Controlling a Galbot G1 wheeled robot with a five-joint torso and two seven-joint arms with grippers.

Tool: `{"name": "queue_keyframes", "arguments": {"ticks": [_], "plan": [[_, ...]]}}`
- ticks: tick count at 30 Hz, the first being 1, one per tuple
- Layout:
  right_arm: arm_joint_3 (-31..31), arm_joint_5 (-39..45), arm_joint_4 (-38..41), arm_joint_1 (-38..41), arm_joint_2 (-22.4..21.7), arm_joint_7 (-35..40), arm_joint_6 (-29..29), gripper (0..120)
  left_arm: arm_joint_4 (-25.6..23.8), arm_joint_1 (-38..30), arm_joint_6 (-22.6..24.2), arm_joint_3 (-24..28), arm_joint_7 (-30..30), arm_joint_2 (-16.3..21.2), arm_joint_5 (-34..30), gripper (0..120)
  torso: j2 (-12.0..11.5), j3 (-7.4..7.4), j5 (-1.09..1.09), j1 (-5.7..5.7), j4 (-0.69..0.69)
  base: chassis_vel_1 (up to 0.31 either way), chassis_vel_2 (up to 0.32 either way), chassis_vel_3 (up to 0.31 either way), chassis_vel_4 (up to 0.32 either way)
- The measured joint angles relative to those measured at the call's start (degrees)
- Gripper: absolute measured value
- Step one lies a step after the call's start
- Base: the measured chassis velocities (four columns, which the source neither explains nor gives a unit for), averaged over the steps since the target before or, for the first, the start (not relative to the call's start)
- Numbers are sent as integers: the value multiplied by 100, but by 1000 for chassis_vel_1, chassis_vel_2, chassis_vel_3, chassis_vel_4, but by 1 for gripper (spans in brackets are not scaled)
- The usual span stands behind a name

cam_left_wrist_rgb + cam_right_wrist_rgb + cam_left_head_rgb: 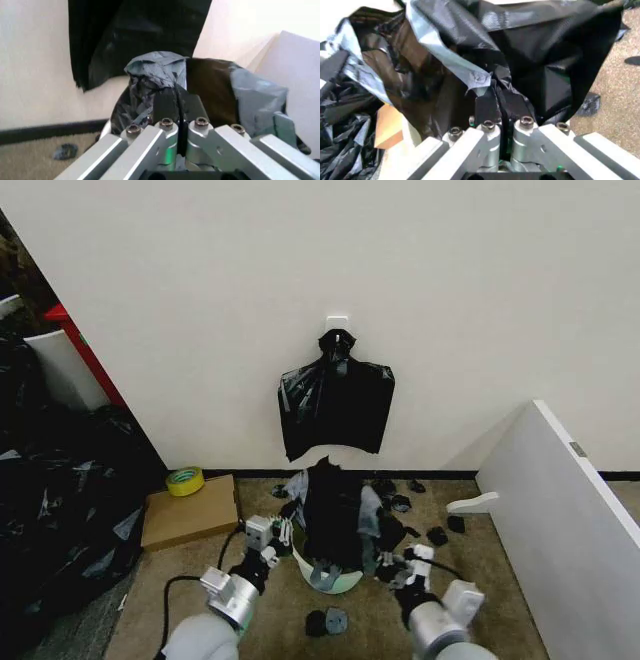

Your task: Place the garbage bag over the trash bin.

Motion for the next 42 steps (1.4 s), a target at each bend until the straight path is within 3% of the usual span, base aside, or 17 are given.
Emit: {"name": "queue_keyframes", "arguments": {"ticks": [4,9,14,19,36,42], "plan": [[11,-14,-16,13,77,49,-14,0,13,28,52,-1,-60,-50,39,0,0,0,0,0,0,0,0,0,0],[155,16,248,-206,-60,163,-44,0,-221,309,80,-226,-130,153,2,0,0,0,2,0,-1,0,0,0,0],[335,126,679,-561,-261,636,-499,0,-517,988,156,-320,-310,260,27,0,1,0,-1,0,0,0,0,0,0],[337,69,584,-645,-317,747,-677,0,-460,1262,156,-327,-374,249,118,0,1,-1,0,0,0,0,0,0,0],[426,-57,-422,-193,-171,852,-978,0,78,960,557,-368,-889,272,-10,0,0,0,0,0,-1,0,0,0,0],[555,-111,-337,-303,-327,853,-1191,0,-122,921,775,-467,-1014,534,-207,0,0,0,0,0,-1,0,0,0,0]]}}
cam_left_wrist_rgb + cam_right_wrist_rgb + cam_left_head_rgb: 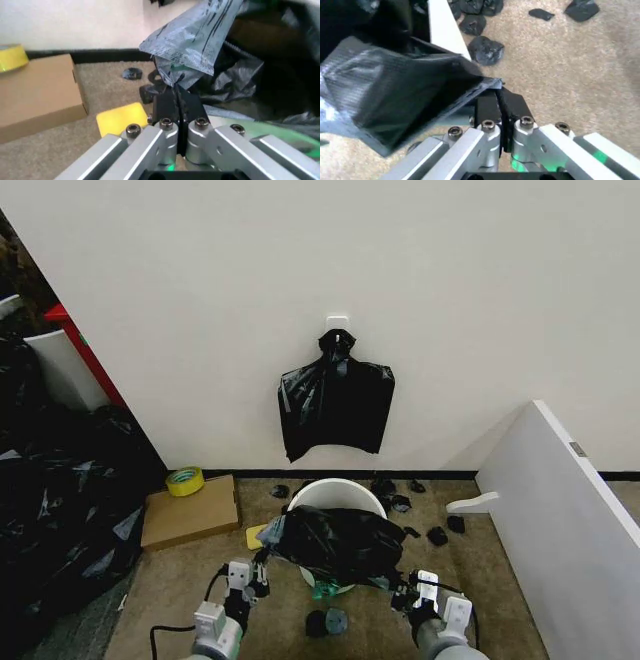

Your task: Place the garbage bag over the trash bin.

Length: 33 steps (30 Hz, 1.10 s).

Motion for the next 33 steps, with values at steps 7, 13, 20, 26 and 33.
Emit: {"name": "queue_keyframes", "arguments": {"ticks": [7,13,20,26,33], "plan": [[-113,-89,-134,149,41,-22,-87,0,74,-87,122,87,42,63,-22,0,0,0,1,0,1,0,0,0,0],[-185,-167,-466,475,266,-27,-8,0,557,-381,117,221,14,-199,92,0,0,0,1,0,1,0,0,0,0],[-152,-211,-605,530,264,-31,125,0,899,-589,31,222,-43,-337,215,0,0,0,0,0,0,0,0,0,0],[-111,-336,-463,244,164,-187,214,0,677,-397,8,151,37,-334,247,0,0,0,-1,0,0,0,0,0,0],[-86,-617,-238,-360,-17,-387,489,26,303,192,39,22,165,-186,602,25,0,0,2,0,1,0,0,0,0]]}}
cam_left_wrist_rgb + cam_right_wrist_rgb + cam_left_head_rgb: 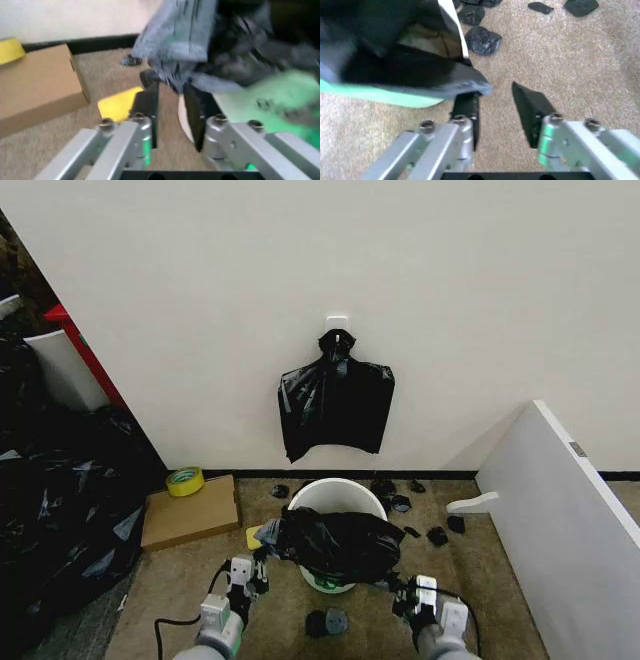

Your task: Place the garbage bag over the trash bin.

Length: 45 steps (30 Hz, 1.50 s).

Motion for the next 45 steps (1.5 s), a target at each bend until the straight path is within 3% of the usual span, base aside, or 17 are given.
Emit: {"name": "queue_keyframes", "arguments": {"ticks": [4,8,12,14,21,29,35,36,38,39,40,42,44,45], "plan": [[38,-223,71,-244,-87,-202,246,36,-77,205,-87,-47,30,75,16,34,0,0,-2,0,0,0,0,0,0],[76,-855,90,-604,-226,-618,954,55,-95,417,-411,-148,44,141,2,54,0,0,-1,0,-1,0,0,0,0],[111,-1175,79,-726,-271,-814,1344,65,-101,489,-536,-219,54,149,-30,65,0,0,-2,0,0,0,0,0,0],[169,-1638,58,-928,-353,-1162,2010,76,-181,596,-636,-307,66,150,-49,76,0,-1,-1,0,0,0,0,0,0],[313,-2213,66,-1406,-569,-1581,3011,98,-451,833,-886,-420,115,38,48,98,0,0,0,0,-1,0,0,0,0],[715,-2658,490,-1971,-895,-1748,3771,100,-644,1234,-1418,-450,288,-221,534,100,0,0,-1,0,-1,0,0,0,0],[1044,-2334,876,-1757,-1067,-2007,3538,100,-670,1267,-1587,-449,294,-325,636,100,0,0,-1,0,-2,0,0,0,0],[1334,-1807,1197,-1453,-1257,-2346,2903,100,-676,1256,-1741,-461,294,-407,734,100,0,0,0,0,3,0,0,0,0],[1655,-1240,1418,-1202,-1422,-2698,2164,100,-683,1121,-1813,-418,311,-402,744,100,0,1,0,0,3,0,0,0,0],[1655,-1240,1418,-1202,-1422,-2698,2164,100,-683,1121,-1813,-418,311,-402,744,100,0,1,0,0,3,0,0,0,0],[1790,-756,1455,-904,-1641,-2962,1545,100,-709,1075,-1897,-431,375,-418,782,100,0,0,-6,0,-10,0,0,0,0],[1710,-234,1285,-234,-2061,-3360,927,100,-760,1135,-2032,-529,471,-476,850,100,0,0,4,0,-4,0,0,0,0],[1385,340,825,831,-2475,-3831,304,100,-798,1230,-2195,-696,561,-608,993,100,0,1,-1,0,2,0,0,0,0],[1385,340,825,831,-2475,-3831,304,100,-798,1230,-2195,-696,561,-608,993,100,0,1,-1,0,2,0,0,0,0]]}}
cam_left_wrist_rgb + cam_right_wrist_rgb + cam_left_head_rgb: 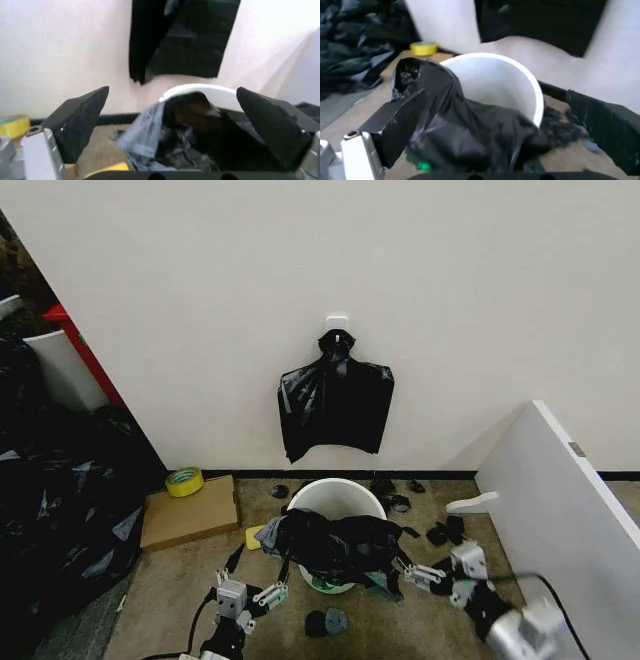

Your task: Place the garbage bag over the trash bin.

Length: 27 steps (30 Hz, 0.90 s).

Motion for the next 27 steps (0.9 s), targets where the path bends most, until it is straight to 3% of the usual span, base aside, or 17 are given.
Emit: {"name": "queue_keyframes", "arguments": {"ticks": [6,13,21,27], "plan": [[-1625,560,-1272,2661,-254,-472,-575,100,-138,355,-302,-422,148,-371,333,100,0,0,1,0,1,0,0,0,0],[-3460,360,-3024,5049,148,-1067,-750,100,-296,756,-424,-673,169,-685,364,100,-1,1,-1,0,-1,0,0,0,0],[-4490,-176,-4504,6143,704,-1896,-626,100,-352,900,-440,-760,187,-850,391,100,-1,0,0,0,-2,0,0,0,0],[-4674,-491,-5117,6407,910,-2227,-492,97,-381,923,-440,-762,189,-896,393,100,-1,0,0,0,-3,0,0,0,0]]}}
